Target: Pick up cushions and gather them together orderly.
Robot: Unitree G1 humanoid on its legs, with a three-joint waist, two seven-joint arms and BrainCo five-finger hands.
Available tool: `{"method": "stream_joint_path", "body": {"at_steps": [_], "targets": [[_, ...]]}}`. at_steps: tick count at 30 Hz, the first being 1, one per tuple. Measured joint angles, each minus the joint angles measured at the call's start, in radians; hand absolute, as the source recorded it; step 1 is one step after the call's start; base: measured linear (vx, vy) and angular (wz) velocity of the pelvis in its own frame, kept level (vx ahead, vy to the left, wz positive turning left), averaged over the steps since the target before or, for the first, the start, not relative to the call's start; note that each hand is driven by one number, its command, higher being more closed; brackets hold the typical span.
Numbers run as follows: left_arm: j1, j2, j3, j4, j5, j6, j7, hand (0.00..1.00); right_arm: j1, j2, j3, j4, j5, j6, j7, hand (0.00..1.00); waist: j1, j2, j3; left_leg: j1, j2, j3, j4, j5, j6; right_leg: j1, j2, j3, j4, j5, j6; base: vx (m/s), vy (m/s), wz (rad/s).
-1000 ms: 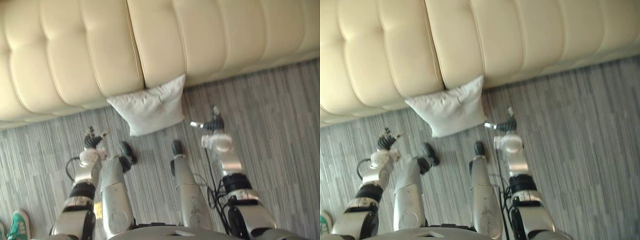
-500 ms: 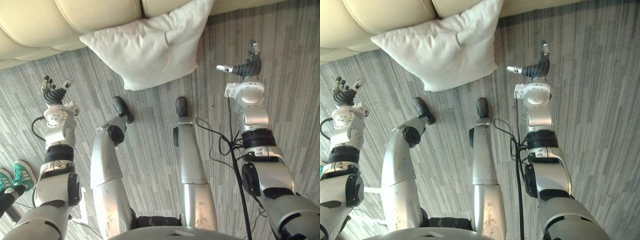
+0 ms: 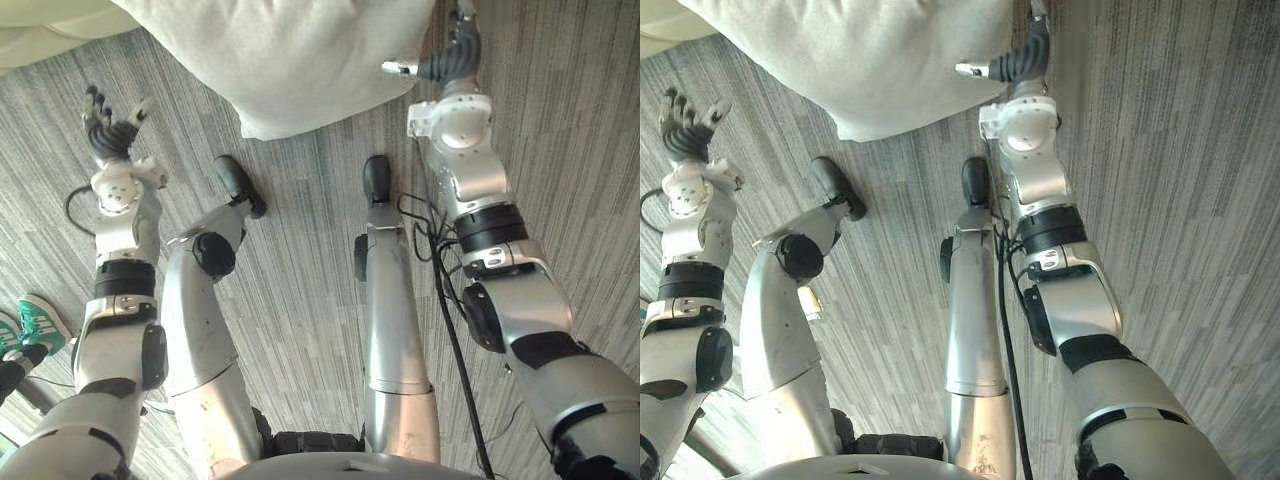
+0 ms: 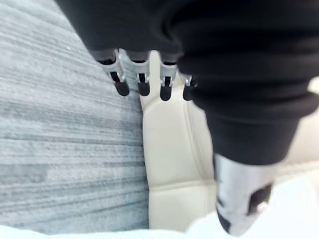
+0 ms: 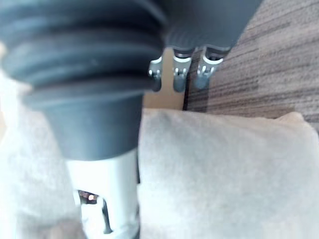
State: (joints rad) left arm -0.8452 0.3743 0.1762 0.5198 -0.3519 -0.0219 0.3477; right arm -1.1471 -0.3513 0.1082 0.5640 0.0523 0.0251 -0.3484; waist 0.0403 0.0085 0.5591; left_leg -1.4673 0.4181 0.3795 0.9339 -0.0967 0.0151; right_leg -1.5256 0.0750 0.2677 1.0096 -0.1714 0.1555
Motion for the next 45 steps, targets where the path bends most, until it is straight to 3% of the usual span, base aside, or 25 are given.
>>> {"method": "stream_joint_path", "body": {"at_steps": [6,7,8,14,24,31,37,41,45], "targets": [[-0.096,-0.046,-0.099,-0.026,0.003,-0.021,0.02,0.0,-0.023,0.062,0.004,-0.041,0.045,-0.006,-0.045,0.0,-0.006,0.0,0.0,-0.061,0.005,-0.022,0.04,-0.008,0.009,-0.048,0.002,-0.009,0.032,-0.008,0.005,-0.01,0.027,-0.01],[-0.107,-0.054,-0.112,-0.04,0.005,-0.021,0.02,0.0,-0.04,0.069,0.003,-0.039,0.069,-0.009,-0.051,1.0,-0.007,0.0,0.002,-0.069,0.009,-0.022,0.043,-0.011,0.006,-0.053,0.004,-0.01,0.029,-0.009,0.002,-0.02,0.051,-0.1],[-0.123,-0.069,-0.123,-0.04,0.011,-0.022,0.022,1.0,-0.057,0.077,0.003,-0.039,0.088,-0.009,-0.056,1.0,-0.008,0.001,0.004,-0.074,0.012,-0.022,0.044,-0.011,0.006,-0.055,0.006,-0.01,0.022,-0.007,-0.002,-0.02,0.052,-0.11],[-0.178,-0.1,-0.152,-0.04,0.023,-0.022,0.063,1.0,-0.11,0.111,-0.013,-0.041,0.154,-0.013,-0.092,1.0,-0.01,0.001,0.004,-0.107,0.014,-0.028,0.068,-0.013,0.006,-0.081,0.007,-0.012,0.026,-0.003,0.003,-0.01,0.044,-0.05],[-0.22,-0.094,-0.207,-0.039,0.041,-0.018,0.09,1.0,-0.112,0.138,-0.027,-0.106,0.301,-0.068,-0.159,1.0,-0.012,0.002,0.008,-0.153,0.022,-0.043,0.112,-0.03,0.003,-0.115,0.012,-0.011,0.052,-0.008,0.0,-0.02,0.03,-0.02],[-0.218,-0.096,-0.206,-0.067,0.007,-0.018,0.124,1.0,-0.098,0.139,-0.046,-0.144,0.337,-0.07,-0.163,1.0,-0.015,0.002,0.008,-0.158,0.029,-0.045,0.128,-0.036,0.004,-0.117,0.016,-0.011,0.056,-0.002,0.011,-0.01,0.013,-0.03],[-0.152,-0.101,-0.209,-0.174,0.002,-0.017,0.149,1.0,-0.005,0.157,-0.045,-0.253,0.355,-0.099,-0.157,1.0,-0.024,0.002,0.008,-0.154,0.028,-0.06,0.13,-0.029,0.015,-0.113,0.013,-0.024,0.085,-0.01,0.014,-0.03,0.011,0.05],[-0.055,-0.118,-0.202,-0.3,0.002,-0.016,0.17,1.0,0.086,0.192,-0.044,-0.331,0.352,-0.11,-0.152,1.0,-0.037,0.002,0.007,-0.088,0.012,-0.066,0.087,-0.004,0.009,-0.051,0.0,-0.039,0.068,-0.009,0.003,-0.04,0.005,0.12],[0.086,-0.164,-0.175,-0.422,0.005,-0.018,0.18,1.0,0.22,0.248,-0.03,-0.436,0.335,-0.113,-0.127,1.0,-0.041,0.001,0.005,0.095,-0.011,-0.067,-0.054,0.036,-0.02,0.135,-0.014,-0.074,-0.055,0.009,-0.032,-0.05,0.007,0.1]]}}
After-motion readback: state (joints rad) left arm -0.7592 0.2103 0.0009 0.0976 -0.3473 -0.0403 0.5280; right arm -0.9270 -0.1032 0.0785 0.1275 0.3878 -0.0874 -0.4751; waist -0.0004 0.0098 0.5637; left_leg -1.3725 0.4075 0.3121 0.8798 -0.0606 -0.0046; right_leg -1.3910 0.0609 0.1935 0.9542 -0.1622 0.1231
